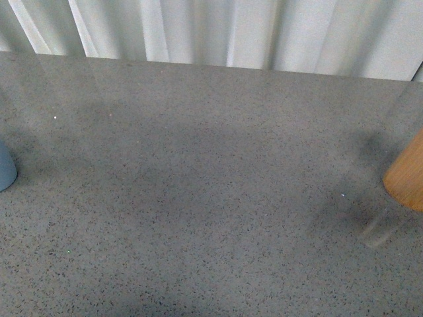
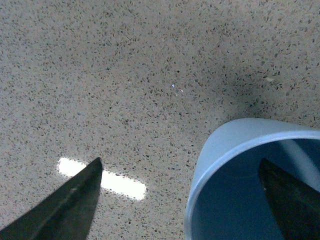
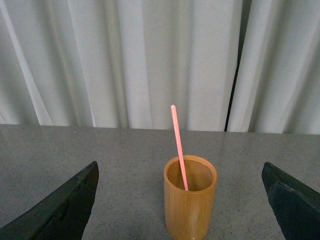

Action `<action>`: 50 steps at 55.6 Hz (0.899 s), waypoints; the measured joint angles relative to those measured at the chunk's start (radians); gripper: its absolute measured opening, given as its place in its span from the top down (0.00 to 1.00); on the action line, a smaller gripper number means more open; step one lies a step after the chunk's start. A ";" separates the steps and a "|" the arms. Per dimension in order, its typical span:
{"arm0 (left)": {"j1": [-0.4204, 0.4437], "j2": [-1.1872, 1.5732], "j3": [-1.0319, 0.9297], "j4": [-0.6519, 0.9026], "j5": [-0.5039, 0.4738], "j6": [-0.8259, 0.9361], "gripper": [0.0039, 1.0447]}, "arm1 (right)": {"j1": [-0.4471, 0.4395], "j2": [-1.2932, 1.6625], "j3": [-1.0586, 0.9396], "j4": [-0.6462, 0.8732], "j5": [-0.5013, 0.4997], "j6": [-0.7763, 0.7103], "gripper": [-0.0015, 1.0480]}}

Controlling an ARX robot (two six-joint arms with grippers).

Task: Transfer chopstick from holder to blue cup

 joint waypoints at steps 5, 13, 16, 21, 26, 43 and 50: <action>-0.004 0.008 0.002 -0.015 0.022 -0.006 0.35 | 0.000 0.000 0.000 0.000 0.000 0.000 0.10; -0.011 0.008 0.003 -0.038 0.044 -0.006 0.54 | 0.000 0.000 0.000 0.000 0.000 0.000 0.10; -0.014 0.007 0.006 -0.050 0.059 -0.006 0.61 | 0.000 0.000 0.000 0.000 0.000 0.000 0.10; -0.026 0.003 0.016 -0.079 0.080 -0.002 0.76 | 0.000 0.000 0.000 0.000 0.000 0.000 0.10; -0.035 -0.010 0.023 -0.098 0.084 0.002 0.88 | 0.000 0.000 0.000 0.000 0.000 0.000 0.10; -0.089 -0.069 0.050 -0.151 0.094 0.017 0.97 | 0.000 0.000 0.000 0.000 0.000 0.000 0.10; -0.154 -0.110 0.065 -0.193 0.112 0.016 0.97 | 0.000 0.000 0.000 0.000 0.000 0.000 0.10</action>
